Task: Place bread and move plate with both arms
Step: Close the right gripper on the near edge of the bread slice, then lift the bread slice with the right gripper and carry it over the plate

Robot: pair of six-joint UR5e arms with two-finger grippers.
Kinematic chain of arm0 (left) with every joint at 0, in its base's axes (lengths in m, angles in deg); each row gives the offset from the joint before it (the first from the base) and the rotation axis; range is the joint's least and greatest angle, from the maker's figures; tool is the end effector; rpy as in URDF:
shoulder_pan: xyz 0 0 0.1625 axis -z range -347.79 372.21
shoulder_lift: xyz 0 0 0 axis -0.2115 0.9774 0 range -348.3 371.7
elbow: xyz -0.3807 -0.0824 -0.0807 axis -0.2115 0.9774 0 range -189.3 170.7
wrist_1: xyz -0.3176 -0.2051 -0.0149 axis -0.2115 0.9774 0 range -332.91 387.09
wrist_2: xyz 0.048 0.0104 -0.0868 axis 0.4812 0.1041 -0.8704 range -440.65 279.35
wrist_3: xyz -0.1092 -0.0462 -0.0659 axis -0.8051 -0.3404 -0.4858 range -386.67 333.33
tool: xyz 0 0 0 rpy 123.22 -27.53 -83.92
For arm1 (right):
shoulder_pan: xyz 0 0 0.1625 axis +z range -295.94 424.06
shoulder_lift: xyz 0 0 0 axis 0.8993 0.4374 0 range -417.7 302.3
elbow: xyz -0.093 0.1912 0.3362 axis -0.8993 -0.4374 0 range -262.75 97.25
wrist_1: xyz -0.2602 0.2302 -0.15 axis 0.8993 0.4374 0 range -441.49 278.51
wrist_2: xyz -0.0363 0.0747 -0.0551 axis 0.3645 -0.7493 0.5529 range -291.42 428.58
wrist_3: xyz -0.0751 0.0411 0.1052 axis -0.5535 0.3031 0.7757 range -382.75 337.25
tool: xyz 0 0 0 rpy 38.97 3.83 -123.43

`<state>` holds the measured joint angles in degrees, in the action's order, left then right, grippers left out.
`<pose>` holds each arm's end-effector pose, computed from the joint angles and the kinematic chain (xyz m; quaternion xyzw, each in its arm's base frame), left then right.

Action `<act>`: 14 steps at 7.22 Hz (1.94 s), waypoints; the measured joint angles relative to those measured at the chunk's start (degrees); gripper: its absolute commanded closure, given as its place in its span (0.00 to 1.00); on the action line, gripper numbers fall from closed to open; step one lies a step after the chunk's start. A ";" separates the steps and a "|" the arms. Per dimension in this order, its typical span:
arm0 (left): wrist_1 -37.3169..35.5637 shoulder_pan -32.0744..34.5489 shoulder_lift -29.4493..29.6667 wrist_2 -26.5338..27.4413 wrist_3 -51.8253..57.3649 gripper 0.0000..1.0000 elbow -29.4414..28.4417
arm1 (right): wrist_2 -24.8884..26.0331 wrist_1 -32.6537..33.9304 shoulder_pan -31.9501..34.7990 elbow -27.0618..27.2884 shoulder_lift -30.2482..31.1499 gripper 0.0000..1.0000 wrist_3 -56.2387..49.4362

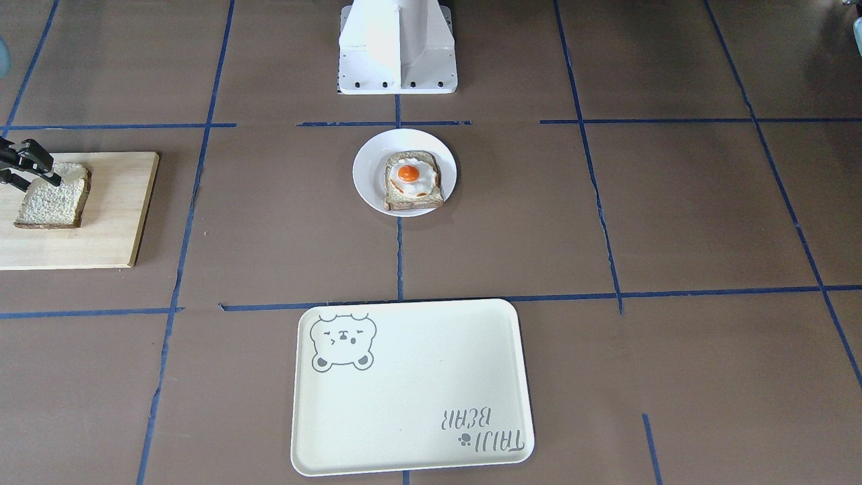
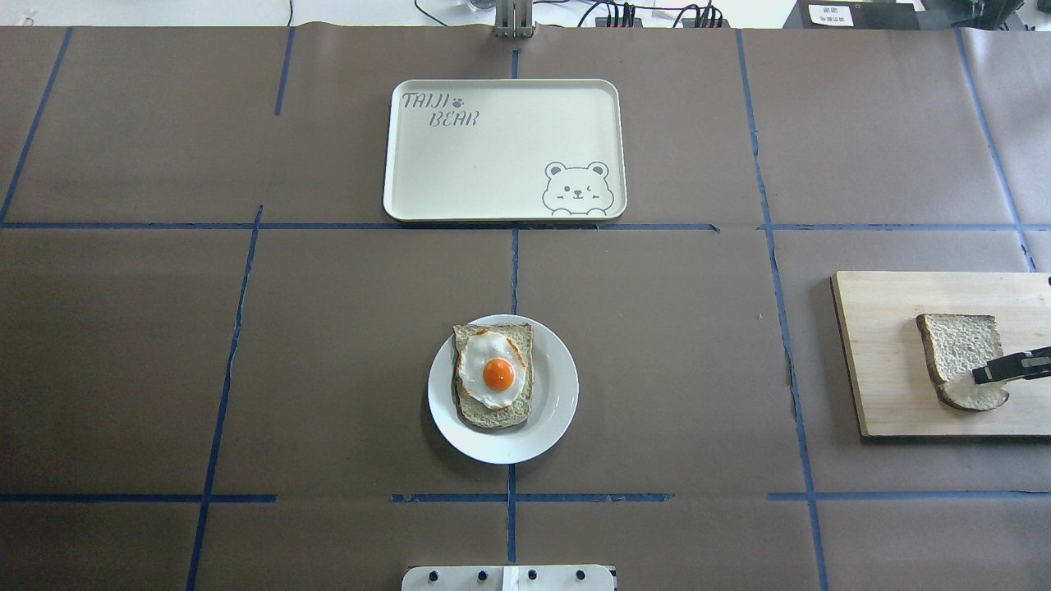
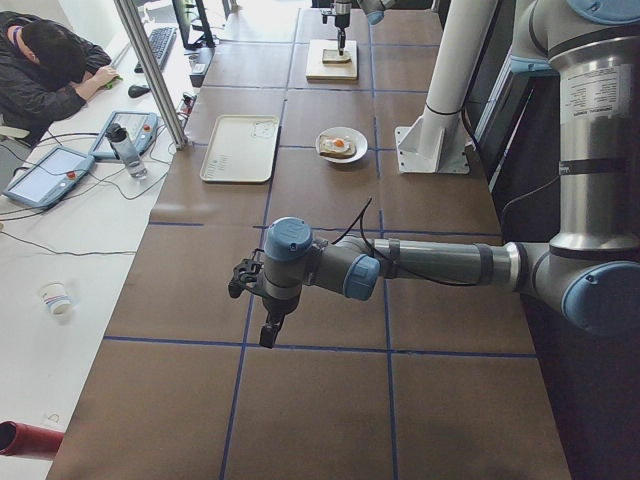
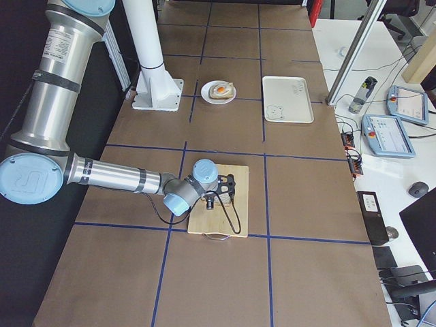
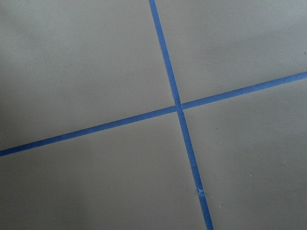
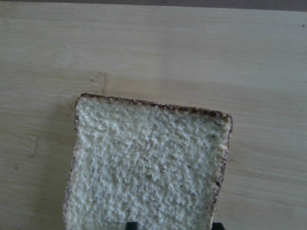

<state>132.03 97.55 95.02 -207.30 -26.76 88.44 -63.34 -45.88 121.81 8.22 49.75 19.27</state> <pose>-0.0169 -0.4364 0.6282 0.1191 0.3165 0.0812 0.9376 -0.1566 -0.3281 0.6608 0.0376 -0.4529 -0.0406 0.8898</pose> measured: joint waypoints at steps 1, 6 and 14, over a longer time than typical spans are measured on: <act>0.00 0.00 0.00 0.00 0.00 0.00 0.00 | 0.00 -0.01 0.00 0.00 0.13 1.00 -0.06; 0.00 0.00 0.18 0.02 -0.06 0.00 -0.03 | -0.67 0.01 0.15 1.22 0.08 1.00 -0.33; 0.00 0.00 0.70 0.01 -0.09 0.00 0.03 | -13.56 0.80 6.39 8.19 -2.70 1.00 0.15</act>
<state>132.03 97.55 95.72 -207.29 -26.85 88.46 -76.90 -45.08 128.19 16.41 47.05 19.42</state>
